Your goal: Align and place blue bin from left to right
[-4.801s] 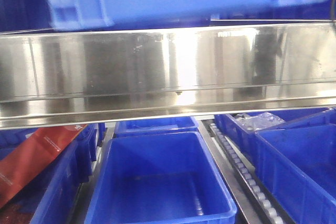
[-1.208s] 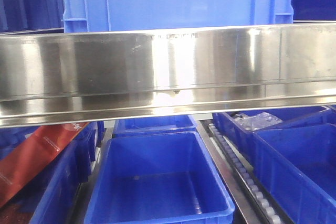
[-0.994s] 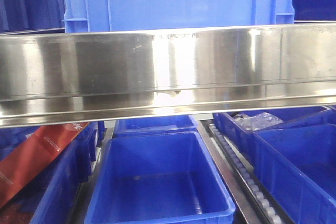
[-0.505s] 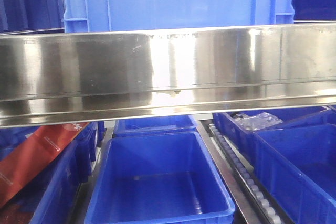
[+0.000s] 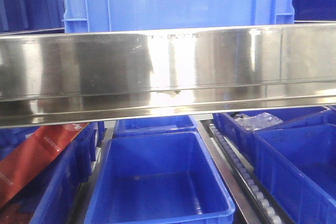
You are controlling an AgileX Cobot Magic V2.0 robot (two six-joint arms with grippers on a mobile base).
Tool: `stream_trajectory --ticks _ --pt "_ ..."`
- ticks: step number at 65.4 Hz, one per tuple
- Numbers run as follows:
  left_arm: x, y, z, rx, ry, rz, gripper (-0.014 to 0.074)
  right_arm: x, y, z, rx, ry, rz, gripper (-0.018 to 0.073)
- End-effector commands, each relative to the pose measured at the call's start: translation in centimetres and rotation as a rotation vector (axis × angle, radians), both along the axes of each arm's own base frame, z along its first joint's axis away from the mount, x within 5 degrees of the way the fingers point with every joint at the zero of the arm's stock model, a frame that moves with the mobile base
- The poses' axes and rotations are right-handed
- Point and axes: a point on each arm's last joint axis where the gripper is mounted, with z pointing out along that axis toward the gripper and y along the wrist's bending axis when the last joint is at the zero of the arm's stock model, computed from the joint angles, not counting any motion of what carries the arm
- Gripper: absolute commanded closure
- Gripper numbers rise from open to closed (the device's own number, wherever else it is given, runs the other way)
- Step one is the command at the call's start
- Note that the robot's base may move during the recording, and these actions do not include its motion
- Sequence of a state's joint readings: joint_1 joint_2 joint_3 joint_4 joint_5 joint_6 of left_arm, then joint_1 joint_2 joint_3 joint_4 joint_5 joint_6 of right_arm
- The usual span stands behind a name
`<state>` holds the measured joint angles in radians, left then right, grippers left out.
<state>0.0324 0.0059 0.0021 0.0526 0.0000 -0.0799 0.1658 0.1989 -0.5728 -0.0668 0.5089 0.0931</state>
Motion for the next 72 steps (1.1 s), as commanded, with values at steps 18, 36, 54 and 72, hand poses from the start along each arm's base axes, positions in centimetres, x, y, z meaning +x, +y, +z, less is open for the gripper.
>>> stream_trajectory --ticks 18,36,54,72 --pt "-0.08 0.05 0.28 0.004 -0.027 0.009 0.0574 -0.05 -0.05 0.16 -0.015 -0.028 -0.005 0.0648" --pt "-0.08 0.05 0.28 0.004 -0.027 0.009 0.0574 -0.05 -0.05 0.16 -0.015 -0.028 -0.005 0.0648" --pt "-0.08 0.05 0.28 0.004 -0.027 0.009 0.0574 -0.05 -0.05 0.16 -0.015 -0.028 -0.005 0.0648" --pt "-0.08 0.05 0.28 0.004 -0.027 0.009 0.0574 -0.35 -0.17 0.01 -0.088 -0.052 -0.038 0.0648"
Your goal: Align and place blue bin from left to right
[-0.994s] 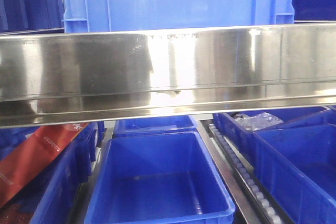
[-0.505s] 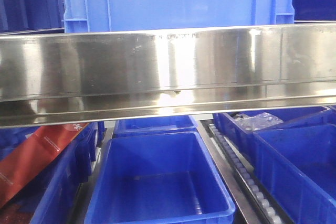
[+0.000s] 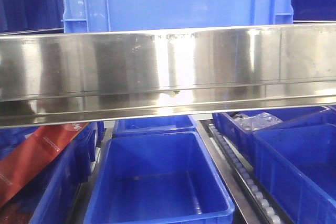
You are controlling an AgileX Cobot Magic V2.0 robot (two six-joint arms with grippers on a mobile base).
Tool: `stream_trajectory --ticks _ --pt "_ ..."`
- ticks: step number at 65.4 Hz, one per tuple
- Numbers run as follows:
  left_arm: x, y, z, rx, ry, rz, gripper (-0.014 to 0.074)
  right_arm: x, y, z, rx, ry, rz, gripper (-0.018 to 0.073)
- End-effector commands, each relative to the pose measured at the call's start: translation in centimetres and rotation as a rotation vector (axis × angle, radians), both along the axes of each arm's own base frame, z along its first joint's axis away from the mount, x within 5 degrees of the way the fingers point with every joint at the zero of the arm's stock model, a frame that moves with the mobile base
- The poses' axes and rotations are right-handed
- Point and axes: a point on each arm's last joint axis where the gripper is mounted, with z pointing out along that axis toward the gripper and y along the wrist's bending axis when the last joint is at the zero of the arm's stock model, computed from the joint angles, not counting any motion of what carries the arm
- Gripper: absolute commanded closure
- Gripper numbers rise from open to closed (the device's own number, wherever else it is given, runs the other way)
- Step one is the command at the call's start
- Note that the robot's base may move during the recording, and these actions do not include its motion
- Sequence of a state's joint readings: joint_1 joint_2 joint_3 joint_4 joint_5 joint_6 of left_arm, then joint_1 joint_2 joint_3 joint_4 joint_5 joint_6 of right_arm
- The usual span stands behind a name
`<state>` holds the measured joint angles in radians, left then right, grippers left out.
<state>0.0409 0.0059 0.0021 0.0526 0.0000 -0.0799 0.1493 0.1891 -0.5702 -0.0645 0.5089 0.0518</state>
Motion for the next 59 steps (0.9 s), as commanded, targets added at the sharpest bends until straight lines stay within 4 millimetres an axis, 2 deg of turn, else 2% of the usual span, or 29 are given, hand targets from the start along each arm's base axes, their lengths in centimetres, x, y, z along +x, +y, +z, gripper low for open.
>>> stream_trajectory --ticks 1,9,27,40,44,47,59 --pt "-0.1 0.0 0.3 0.004 -0.027 0.001 0.0574 -0.1 -0.1 -0.1 -0.058 -0.034 -0.033 0.0648" --pt "-0.1 0.0 0.3 0.004 -0.027 0.001 0.0574 0.2 -0.1 -1.9 -0.074 -0.040 -0.093 0.0648" --pt "-0.1 0.0 0.3 0.004 -0.027 0.001 0.0574 1.7 -0.5 -10.0 -0.027 -0.034 -0.187 0.0648" --pt "-0.1 0.0 0.3 0.004 -0.027 0.001 0.0574 2.2 -0.7 -13.8 -0.027 -0.042 -0.209 0.0648" --pt "-0.1 0.0 0.3 0.004 -0.027 0.001 0.0574 2.1 -0.8 -13.3 -0.026 -0.089 -0.213 0.0648" --pt "-0.1 0.0 0.3 0.004 -0.027 0.001 0.0574 2.2 -0.7 -13.8 -0.027 -0.039 -0.209 0.0648" --pt "-0.1 0.0 0.3 0.004 -0.027 0.001 0.0574 2.1 -0.9 -13.9 -0.040 -0.032 -0.233 0.0648"
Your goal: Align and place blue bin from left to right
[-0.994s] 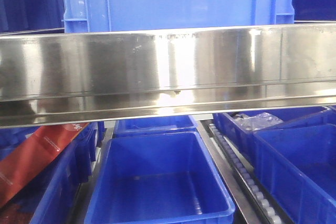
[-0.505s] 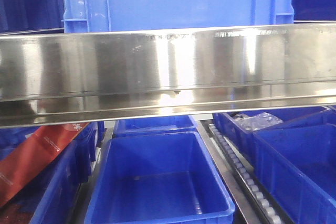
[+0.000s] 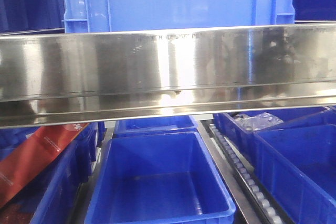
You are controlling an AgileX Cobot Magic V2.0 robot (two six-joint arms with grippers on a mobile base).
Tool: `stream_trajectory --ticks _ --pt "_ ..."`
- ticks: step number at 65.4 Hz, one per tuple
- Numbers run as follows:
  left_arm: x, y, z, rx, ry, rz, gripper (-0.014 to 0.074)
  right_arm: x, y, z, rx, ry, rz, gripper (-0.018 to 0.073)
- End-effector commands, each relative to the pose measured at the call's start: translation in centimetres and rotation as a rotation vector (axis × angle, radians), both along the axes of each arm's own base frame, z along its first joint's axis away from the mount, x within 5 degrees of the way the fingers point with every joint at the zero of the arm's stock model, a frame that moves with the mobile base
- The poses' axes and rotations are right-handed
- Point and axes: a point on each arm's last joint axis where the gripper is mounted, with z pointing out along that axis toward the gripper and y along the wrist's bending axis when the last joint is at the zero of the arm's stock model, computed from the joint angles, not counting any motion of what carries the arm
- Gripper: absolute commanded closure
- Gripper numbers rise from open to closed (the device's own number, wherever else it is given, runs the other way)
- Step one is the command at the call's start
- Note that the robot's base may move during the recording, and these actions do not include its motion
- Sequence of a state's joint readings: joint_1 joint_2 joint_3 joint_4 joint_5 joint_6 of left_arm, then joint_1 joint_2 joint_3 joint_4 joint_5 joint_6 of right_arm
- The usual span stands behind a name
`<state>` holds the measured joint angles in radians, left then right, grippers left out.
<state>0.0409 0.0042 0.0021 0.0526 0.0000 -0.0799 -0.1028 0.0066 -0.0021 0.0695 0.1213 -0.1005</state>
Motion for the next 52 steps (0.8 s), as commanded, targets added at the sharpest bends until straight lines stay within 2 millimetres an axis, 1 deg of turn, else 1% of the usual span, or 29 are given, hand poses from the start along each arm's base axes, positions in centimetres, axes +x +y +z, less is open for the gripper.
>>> stream_trajectory --ticks 1,11,52 --pt "-0.07 0.00 0.27 0.004 -0.025 0.001 0.0574 -0.05 -0.15 0.20 -0.018 -0.029 -0.026 0.0648" --pt "-0.07 0.00 0.27 0.004 -0.025 0.001 0.0574 -0.08 -0.35 0.20 -0.018 -0.028 -0.061 0.0648" --pt "-0.07 0.00 0.27 0.004 -0.025 0.001 0.0574 -0.08 -0.35 0.20 -0.018 -0.028 -0.061 0.0648"
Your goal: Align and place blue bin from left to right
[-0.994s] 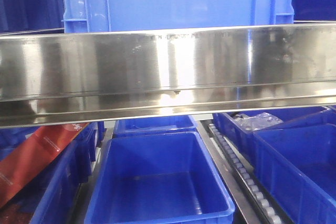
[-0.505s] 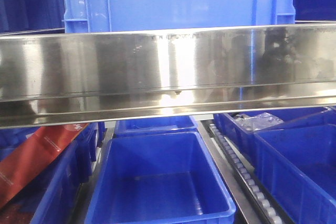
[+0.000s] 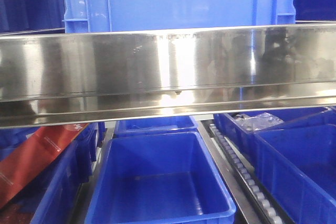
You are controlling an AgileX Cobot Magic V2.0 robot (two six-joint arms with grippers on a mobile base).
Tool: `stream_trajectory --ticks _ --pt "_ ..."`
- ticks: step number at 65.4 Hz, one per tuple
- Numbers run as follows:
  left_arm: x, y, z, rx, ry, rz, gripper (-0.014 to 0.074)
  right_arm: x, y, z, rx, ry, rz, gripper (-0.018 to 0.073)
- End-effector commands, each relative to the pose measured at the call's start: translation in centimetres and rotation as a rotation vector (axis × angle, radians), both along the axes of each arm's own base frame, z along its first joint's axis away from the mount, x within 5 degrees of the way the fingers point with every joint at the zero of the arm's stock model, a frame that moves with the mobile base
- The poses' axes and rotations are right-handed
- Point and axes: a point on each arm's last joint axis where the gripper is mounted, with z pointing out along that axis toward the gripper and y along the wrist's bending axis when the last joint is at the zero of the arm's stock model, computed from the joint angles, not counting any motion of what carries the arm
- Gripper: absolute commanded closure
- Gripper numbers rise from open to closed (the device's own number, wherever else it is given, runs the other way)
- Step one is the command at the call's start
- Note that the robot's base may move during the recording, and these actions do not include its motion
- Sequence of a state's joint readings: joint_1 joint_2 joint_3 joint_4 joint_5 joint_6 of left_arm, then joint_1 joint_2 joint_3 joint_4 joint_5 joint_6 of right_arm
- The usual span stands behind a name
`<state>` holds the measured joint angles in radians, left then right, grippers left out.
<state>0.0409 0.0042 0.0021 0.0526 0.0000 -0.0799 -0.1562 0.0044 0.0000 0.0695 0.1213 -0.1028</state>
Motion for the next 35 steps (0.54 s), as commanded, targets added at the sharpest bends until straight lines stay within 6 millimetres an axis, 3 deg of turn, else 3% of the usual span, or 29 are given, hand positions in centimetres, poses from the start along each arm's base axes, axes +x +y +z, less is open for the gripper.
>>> stream_trajectory --ticks 1,35 --pt "-0.07 0.00 0.27 0.004 -0.025 0.001 0.0574 -0.04 -0.05 0.26 -0.017 -0.028 -0.008 0.0648" --pt "-0.07 0.00 0.27 0.004 -0.025 0.001 0.0574 -0.04 -0.05 0.26 -0.017 -0.028 -0.008 0.0648"
